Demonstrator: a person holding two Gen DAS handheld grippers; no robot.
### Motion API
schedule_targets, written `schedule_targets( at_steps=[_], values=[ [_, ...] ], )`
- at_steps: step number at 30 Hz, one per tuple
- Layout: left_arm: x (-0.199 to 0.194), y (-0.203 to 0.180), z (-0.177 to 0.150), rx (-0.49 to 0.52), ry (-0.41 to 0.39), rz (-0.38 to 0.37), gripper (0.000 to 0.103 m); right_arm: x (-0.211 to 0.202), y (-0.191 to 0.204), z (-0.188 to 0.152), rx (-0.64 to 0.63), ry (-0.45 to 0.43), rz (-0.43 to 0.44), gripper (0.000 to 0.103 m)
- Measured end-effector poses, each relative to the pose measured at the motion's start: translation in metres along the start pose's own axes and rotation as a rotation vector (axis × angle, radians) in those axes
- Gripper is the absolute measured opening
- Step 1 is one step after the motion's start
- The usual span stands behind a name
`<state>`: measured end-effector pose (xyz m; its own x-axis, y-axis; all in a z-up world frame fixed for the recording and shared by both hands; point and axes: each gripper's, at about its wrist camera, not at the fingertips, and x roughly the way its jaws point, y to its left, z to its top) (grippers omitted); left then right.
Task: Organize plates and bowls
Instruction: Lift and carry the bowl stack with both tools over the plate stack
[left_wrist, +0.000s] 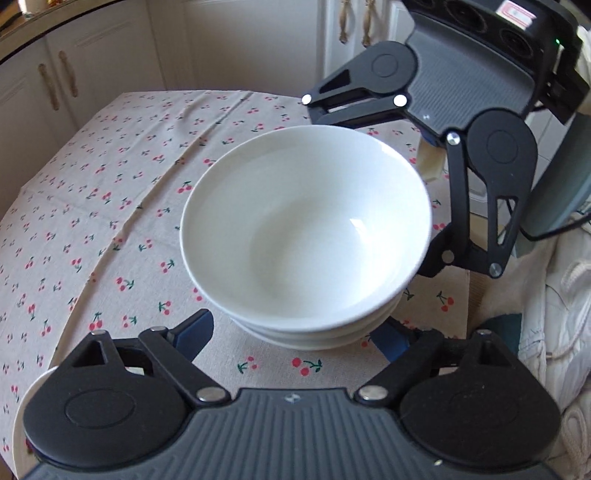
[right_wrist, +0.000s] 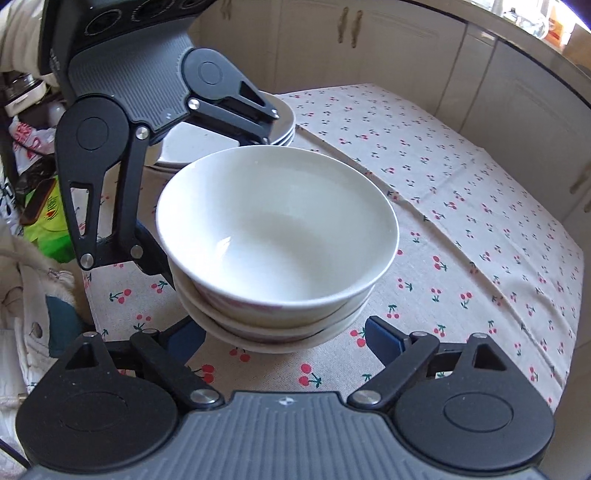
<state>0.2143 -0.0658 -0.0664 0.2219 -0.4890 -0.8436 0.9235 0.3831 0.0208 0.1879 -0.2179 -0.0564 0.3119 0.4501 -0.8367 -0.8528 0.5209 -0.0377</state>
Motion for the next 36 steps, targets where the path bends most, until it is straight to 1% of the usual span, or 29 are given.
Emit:
schedule_targets(
  at_steps=[5, 9, 16, 28, 36],
  values=[
    [0.001, 0.007, 0.002, 0.011, 0.007, -0.064, 0.084, -0.001, -0.003, 0.003, -0.018, 0.013, 0.048, 0.086],
    [0.001, 0.009, 0.001, 0.018, 0.002, -0.097, 0.081, -0.001, -0.003, 0.004, -0.023, 0.021, 0.053, 0.085],
    [0.004, 0.012, 0.002, 0.033, -0.007, -0.126, 0.081, -0.001, -0.005, 0.006, -0.025, 0.038, 0.060, 0.086],
    [0.007, 0.016, 0.002, 0.037, -0.016, -0.139, 0.081, 0.003, -0.006, 0.009, -0.027, 0.046, 0.056, 0.085],
    [0.007, 0.015, 0.002, 0.035, -0.014, -0.133, 0.080, 0.001, -0.004, 0.008, -0.028, 0.045, 0.050, 0.085]
  ],
)
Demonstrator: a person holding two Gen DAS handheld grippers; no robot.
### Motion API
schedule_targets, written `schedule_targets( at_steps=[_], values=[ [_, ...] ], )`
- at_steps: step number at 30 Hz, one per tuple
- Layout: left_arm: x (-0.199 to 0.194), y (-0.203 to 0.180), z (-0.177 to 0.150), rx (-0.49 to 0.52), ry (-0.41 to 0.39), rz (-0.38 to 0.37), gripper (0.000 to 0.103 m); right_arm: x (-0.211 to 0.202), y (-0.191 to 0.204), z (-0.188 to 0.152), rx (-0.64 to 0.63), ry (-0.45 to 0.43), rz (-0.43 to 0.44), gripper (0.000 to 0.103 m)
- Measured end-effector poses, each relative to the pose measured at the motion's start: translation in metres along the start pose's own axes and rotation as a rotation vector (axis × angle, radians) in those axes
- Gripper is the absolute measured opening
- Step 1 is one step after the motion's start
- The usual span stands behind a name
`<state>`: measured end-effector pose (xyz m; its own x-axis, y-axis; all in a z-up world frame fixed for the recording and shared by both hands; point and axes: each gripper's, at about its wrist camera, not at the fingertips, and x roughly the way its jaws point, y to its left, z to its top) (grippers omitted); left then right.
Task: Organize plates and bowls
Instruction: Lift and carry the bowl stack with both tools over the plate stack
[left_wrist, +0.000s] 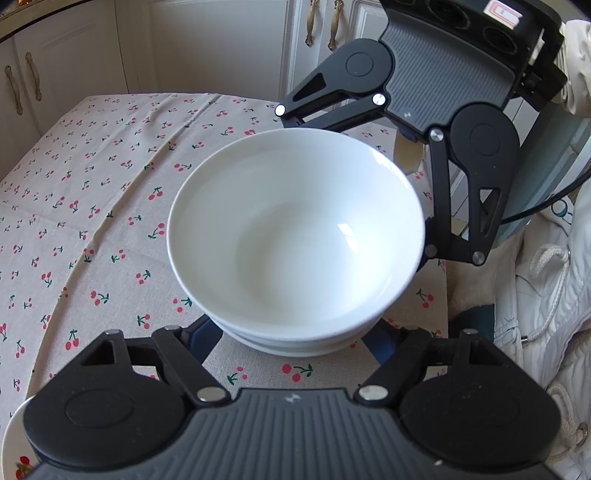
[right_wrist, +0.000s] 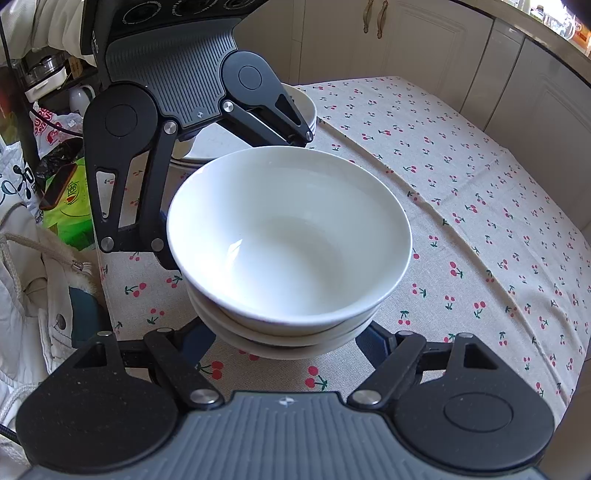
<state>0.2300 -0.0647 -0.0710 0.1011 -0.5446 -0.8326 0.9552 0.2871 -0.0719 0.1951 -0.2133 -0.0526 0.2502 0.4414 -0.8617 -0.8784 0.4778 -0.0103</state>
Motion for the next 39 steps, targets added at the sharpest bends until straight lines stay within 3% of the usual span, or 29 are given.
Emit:
schedule_targets(
  at_steps=[11, 18, 27, 39],
  values=[
    [-0.002, -0.002, 0.000, 0.003, 0.000, 0.017, 0.080, -0.004, 0.002, 0.003, -0.006, 0.008, -0.014, 0.085],
    [-0.025, -0.002, -0.001, -0.004, -0.028, 0.046, 0.080, -0.018, 0.009, 0.019, -0.044, 0.002, -0.035, 0.085],
    [-0.077, 0.000, -0.020, -0.044, -0.052, 0.156, 0.080, -0.026, 0.024, 0.066, -0.158, -0.037, -0.041, 0.085],
    [-0.122, 0.014, -0.081, -0.168, -0.051, 0.298, 0.080, 0.019, 0.044, 0.140, -0.311, -0.063, 0.022, 0.085]
  ],
)
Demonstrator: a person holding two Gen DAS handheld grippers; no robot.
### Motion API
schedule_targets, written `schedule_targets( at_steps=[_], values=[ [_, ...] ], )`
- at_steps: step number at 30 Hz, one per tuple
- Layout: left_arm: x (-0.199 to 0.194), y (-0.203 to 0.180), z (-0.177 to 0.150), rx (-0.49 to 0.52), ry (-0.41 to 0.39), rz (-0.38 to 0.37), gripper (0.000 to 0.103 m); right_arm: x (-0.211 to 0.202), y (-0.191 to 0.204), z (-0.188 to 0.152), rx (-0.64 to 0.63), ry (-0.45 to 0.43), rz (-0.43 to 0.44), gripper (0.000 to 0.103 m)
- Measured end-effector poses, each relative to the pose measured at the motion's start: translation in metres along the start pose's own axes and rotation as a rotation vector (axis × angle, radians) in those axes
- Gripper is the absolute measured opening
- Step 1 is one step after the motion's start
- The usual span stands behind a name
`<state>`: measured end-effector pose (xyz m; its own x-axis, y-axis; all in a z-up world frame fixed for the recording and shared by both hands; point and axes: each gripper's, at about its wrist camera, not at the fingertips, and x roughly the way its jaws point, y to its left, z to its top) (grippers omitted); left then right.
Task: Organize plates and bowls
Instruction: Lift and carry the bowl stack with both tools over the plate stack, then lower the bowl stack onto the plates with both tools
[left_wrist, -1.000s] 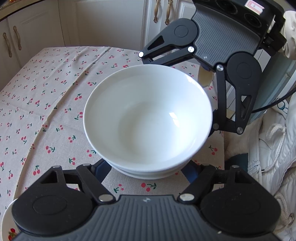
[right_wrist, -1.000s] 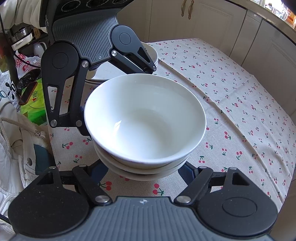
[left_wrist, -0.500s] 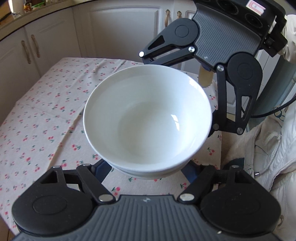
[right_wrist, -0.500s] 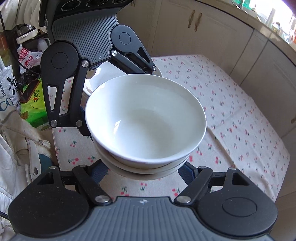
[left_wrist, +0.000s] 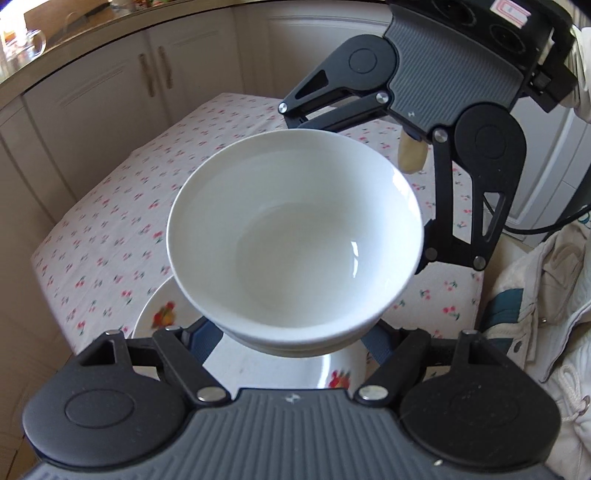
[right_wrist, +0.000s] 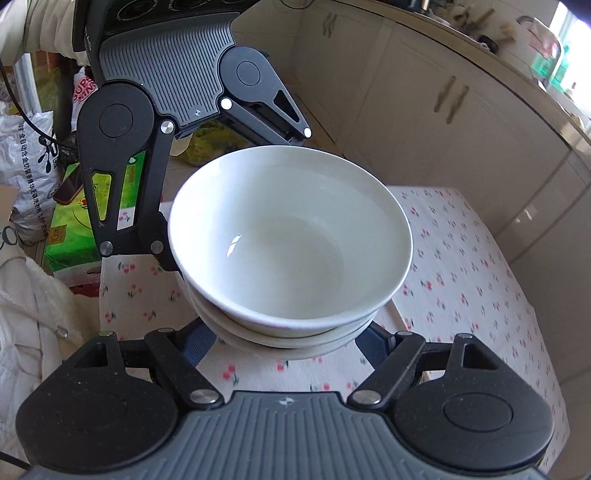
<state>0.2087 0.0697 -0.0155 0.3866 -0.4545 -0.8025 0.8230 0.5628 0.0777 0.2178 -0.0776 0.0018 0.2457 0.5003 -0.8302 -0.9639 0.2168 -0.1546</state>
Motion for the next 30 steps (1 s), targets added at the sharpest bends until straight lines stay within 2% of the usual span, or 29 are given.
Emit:
schedule_targets(
  at_steps=[9, 30],
  values=[
    [-0.001, 0.021, -0.024, -0.059, 0.009, 0.016, 0.080, 0.034, -0.005, 0.027, -0.033, 0.018, 0.029, 0.085],
    [0.014, 0.041, -0.041, -0.123, 0.008, -0.024, 0.080, 0.049, -0.007, 0.026, -0.028, 0.065, 0.054, 0.085]
  ],
)
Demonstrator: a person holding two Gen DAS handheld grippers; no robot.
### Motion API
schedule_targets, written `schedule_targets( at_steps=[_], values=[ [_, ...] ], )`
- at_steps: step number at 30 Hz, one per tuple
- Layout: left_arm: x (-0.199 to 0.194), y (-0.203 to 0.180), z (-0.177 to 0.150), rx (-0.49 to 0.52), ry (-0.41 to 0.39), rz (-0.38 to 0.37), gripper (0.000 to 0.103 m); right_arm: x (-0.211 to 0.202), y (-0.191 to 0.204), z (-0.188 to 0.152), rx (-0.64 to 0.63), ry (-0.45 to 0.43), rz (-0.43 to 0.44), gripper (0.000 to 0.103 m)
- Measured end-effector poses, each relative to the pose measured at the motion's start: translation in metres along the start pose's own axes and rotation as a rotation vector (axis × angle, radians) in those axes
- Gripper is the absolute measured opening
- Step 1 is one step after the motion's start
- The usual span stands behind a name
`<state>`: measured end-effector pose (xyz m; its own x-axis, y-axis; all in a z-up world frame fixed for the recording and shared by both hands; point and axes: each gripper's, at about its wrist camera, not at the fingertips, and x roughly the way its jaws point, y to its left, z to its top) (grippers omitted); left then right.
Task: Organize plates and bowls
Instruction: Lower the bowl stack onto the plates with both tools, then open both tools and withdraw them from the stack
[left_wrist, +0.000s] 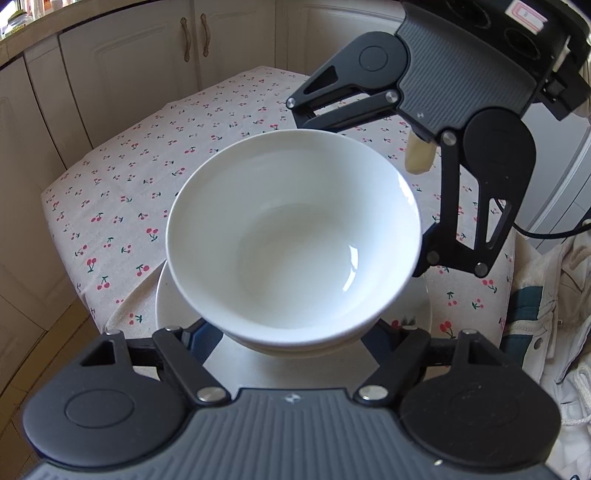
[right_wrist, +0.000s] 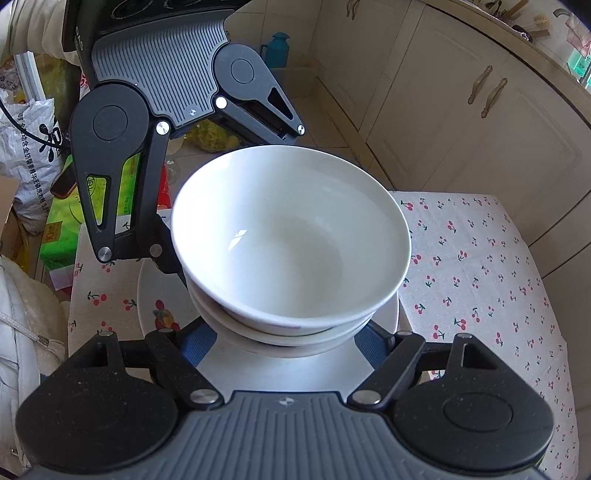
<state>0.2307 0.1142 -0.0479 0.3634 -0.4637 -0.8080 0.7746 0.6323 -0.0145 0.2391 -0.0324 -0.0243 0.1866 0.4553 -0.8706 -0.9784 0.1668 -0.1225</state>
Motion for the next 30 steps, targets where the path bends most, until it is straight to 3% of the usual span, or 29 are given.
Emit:
schedule_targets(
  at_steps=[18, 20, 25, 27, 30],
  values=[
    [0.000, -0.003, -0.002, -0.018, -0.016, 0.011, 0.080, 0.007, -0.005, -0.004, 0.045, -0.009, 0.000, 0.085],
    [-0.002, -0.008, -0.004, -0.006, -0.029, 0.038, 0.081, 0.005, -0.003, -0.005, 0.051, -0.017, -0.010, 0.085],
    [-0.019, -0.020, -0.013, -0.038, -0.083, 0.109, 0.090, -0.012, 0.000, -0.014, 0.105, -0.062, -0.058, 0.099],
    [-0.029, -0.029, -0.017, -0.052, -0.108, 0.182, 0.096, -0.021, 0.004, -0.020, 0.137, -0.064, -0.108, 0.100],
    [-0.048, -0.051, -0.026, -0.087, -0.176, 0.283, 0.097, -0.038, 0.014, -0.032, 0.215, -0.074, -0.192, 0.101]
  ],
)
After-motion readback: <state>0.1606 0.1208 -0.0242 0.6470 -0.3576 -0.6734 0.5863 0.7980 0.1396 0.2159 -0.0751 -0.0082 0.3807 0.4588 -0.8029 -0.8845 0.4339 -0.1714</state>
